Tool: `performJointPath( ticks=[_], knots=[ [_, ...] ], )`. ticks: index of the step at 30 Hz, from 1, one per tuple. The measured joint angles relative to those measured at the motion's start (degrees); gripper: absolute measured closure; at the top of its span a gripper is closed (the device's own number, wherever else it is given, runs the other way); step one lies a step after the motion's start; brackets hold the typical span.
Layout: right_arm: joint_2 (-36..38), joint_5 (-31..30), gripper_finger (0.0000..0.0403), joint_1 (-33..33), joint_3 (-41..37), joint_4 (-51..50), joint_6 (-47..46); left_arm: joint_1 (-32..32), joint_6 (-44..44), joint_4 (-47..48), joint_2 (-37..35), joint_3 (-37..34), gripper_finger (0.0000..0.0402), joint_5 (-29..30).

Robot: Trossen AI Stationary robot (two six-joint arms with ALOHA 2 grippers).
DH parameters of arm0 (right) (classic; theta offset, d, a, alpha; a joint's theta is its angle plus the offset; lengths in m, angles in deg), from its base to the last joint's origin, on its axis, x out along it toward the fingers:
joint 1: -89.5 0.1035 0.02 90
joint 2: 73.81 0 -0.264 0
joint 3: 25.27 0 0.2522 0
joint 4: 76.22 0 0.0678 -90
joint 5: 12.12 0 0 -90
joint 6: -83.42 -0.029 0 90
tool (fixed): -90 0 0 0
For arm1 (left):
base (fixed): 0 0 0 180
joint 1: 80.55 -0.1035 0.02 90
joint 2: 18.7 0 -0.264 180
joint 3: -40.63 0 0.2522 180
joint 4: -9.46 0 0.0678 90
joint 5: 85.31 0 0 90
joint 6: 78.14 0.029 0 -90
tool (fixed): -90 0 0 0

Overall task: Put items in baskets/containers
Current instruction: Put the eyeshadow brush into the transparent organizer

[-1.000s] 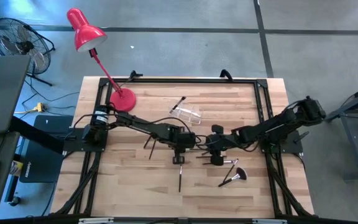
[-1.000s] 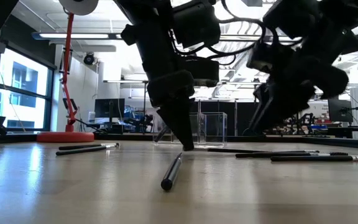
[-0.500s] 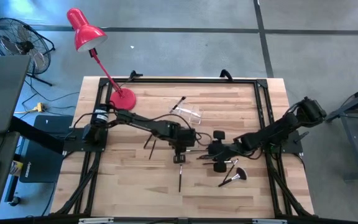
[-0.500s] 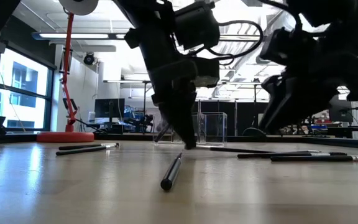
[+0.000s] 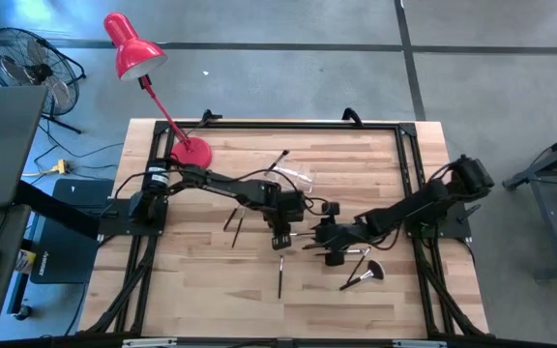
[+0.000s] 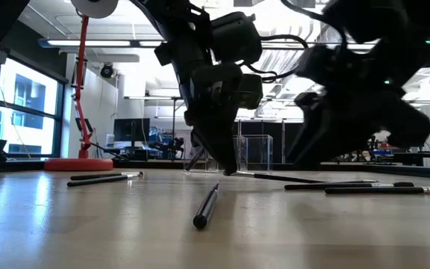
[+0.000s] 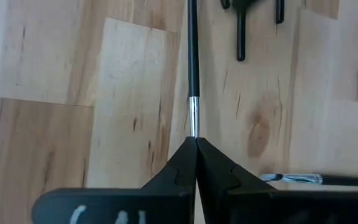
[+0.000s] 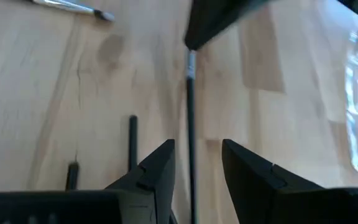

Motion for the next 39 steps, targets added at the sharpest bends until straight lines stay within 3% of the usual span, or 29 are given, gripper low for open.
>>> performJointPath(
  ticks=[8,23,27,34,39],
  knots=[
    [-5.52,-0.44,0.0276,-0.45,6.45,-2.85,2.26,-0.02,-1.50,-0.22,0.00,0.02,0.0401,-1.23],
    [-5.63,1.34,0.0279,-1.42,6.24,-8.98,-1.78,-0.02,-4.40,-2.81,0.00,0.07,0.0401,-4.76],
    [-5.63,1.98,0.0301,-1.42,6.24,-9.01,-1.78,-0.02,-4.81,-2.80,0.00,0.07,0.0401,-5.04],
    [-5.62,4.69,0.0388,-1.42,6.24,-9.09,-1.72,-0.04,-4.87,-2.73,-0.02,0.07,0.0401,-4.93],
    [-5.61,4.87,0.0382,-1.42,6.22,-9.23,-2.86,-0.09,-4.90,-3.13,-0.04,0.07,0.0401,-5.94]
  ],
)
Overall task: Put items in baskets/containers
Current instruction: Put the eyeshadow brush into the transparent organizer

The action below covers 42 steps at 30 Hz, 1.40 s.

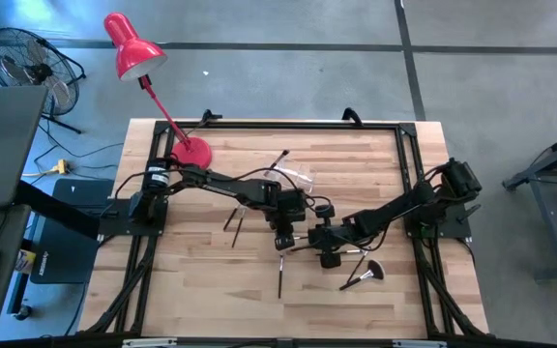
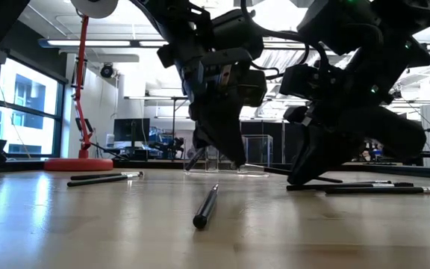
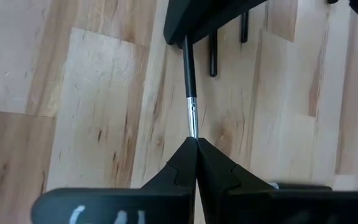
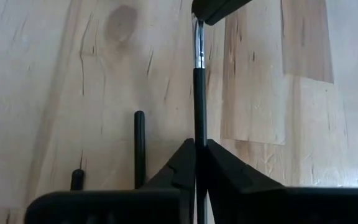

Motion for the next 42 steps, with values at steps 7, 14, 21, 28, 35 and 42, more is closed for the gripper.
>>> performJointPath(
  ticks=[7,14,21,28,35,42],
  knots=[
    [0.07,1.16,0.0388,0.00,-0.01,-0.16,-1.51,0.04,-0.65,-1.45,0.00,-0.02,0.0370,-0.13],
    [0.07,1.67,0.0393,-0.02,-0.02,-0.10,-4.67,-0.56,1.17,-1.87,0.00,0.00,0.0303,-1.11],
    [1.10,-0.17,0.0392,0.04,-0.20,-0.23,-8.08,-4.25,6.69,3.31,-6.16,-0.45,0.0287,-1.81],
    [4.45,-5.08,0.0393,0.15,-0.20,-1.41,-16.27,-5.53,11.73,3.12,-18.46,-8.11,0.0287,5.26],
    [8.00,-11.85,0.0392,-0.09,-0.13,-1.68,-20.65,-5.53,5.24,-10.99,-33.44,-28.35,0.0287,8.63],
    [9.59,-16.86,0.0393,-2.67,-0.09,-1.44,-25.76,-5.51,-7.22,-26.59,-46.03,-46.50,0.0287,8.33]
  ],
)
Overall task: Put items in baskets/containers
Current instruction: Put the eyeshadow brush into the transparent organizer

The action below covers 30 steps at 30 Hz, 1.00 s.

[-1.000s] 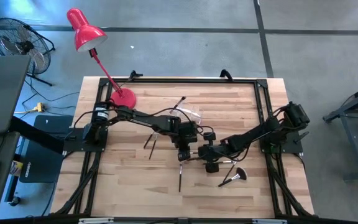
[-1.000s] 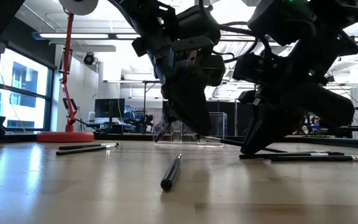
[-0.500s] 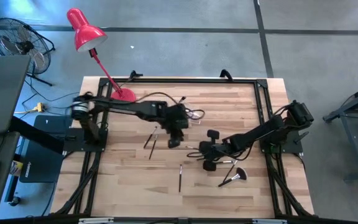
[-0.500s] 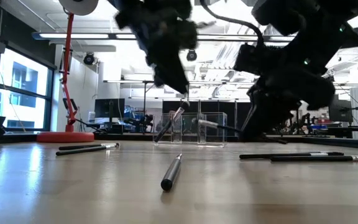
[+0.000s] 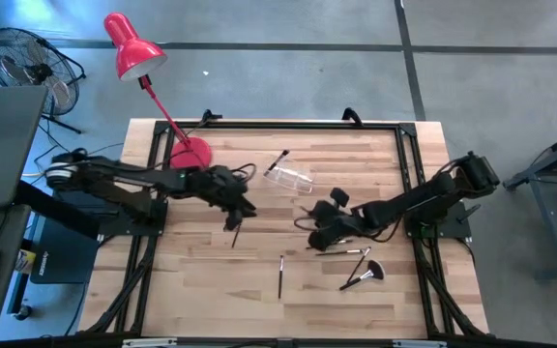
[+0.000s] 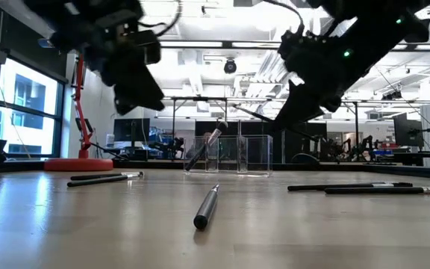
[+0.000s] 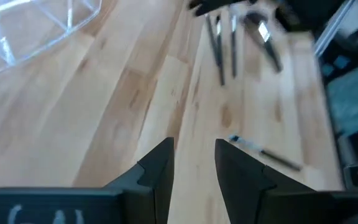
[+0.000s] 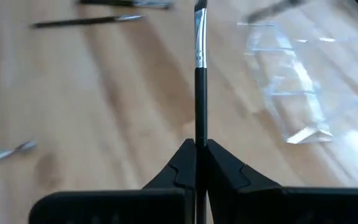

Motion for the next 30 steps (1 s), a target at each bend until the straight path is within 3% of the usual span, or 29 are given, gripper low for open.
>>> performJointPath(
  ticks=[5,13,18,24,30],
  knots=[
    [0.00,2.54,0.0393,-4.94,-0.04,0.08,-1.94,0.02,-5.48,-3.24,-4.21,-4.85,0.0287,-0.26],
    [0.00,8.30,0.0393,-15.11,0.00,17.63,4.86,0.02,-5.23,-4.61,-4.77,-4.82,0.0287,0.74],
    [0.00,15.29,0.0393,-22.74,-6.78,39.55,5.00,0.00,-4.79,-4.46,-4.77,-4.82,0.0287,1.42],
    [-0.02,16.64,0.0393,-27.73,-18.60,60.74,0.63,0.00,-4.27,-4.35,-4.77,-4.82,0.0287,1.50],
    [-0.17,20.04,0.0393,-29.66,-17.78,61.79,5.32,0.00,-3.87,-4.52,-4.77,-4.82,0.0287,7.31]
  ],
)
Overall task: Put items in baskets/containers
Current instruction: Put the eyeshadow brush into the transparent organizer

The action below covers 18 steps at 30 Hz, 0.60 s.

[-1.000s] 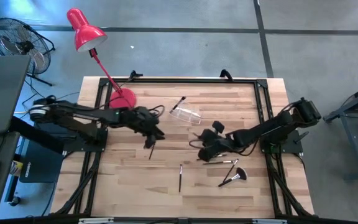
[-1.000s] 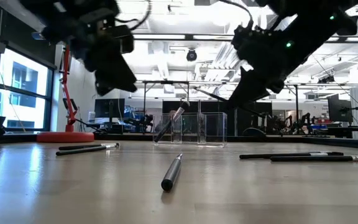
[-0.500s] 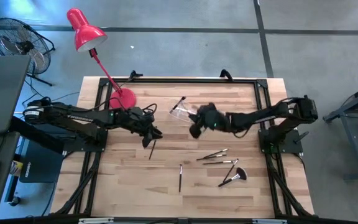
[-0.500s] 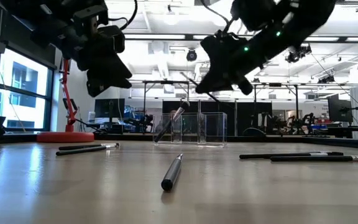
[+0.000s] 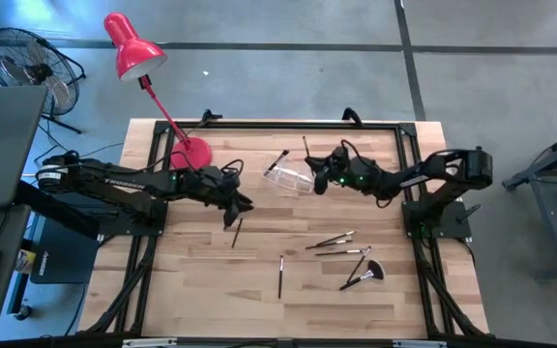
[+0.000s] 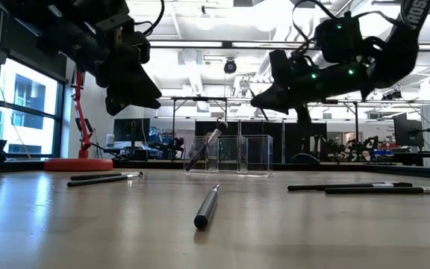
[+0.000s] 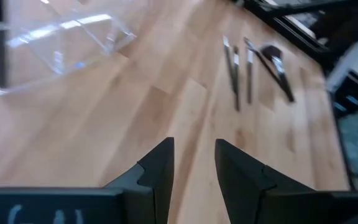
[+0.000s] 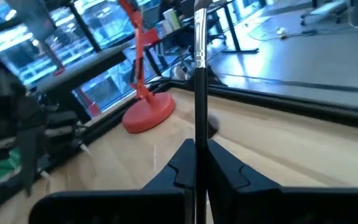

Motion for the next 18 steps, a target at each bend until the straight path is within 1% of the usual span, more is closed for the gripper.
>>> performJointPath(
  ticks=[3,5,8,12,18],
  knots=[
    [0.01,1.78,0.0393,-0.79,2.11,-3.80,3.28,-0.02,0.71,0.00,0.02,0.00,0.0287,2.96],
    [-0.03,2.19,0.0393,-1.49,3.04,-7.31,4.29,-0.02,1.06,-0.13,0.02,0.00,0.0287,3.86],
    [-0.05,3.09,0.0393,-2.33,3.42,-9.93,5.06,-0.02,1.15,-1.24,0.02,0.00,0.0287,4.14],
    [-0.05,3.49,0.0393,-3.33,2.77,-10.58,5.62,-0.02,1.15,-1.47,0.04,0.02,0.0287,4.83],
    [-0.29,7.13,0.0393,-4.53,2.79,-10.30,6.45,-0.02,0.55,-1.53,0.04,0.02,0.0287,5.01]
  ],
)
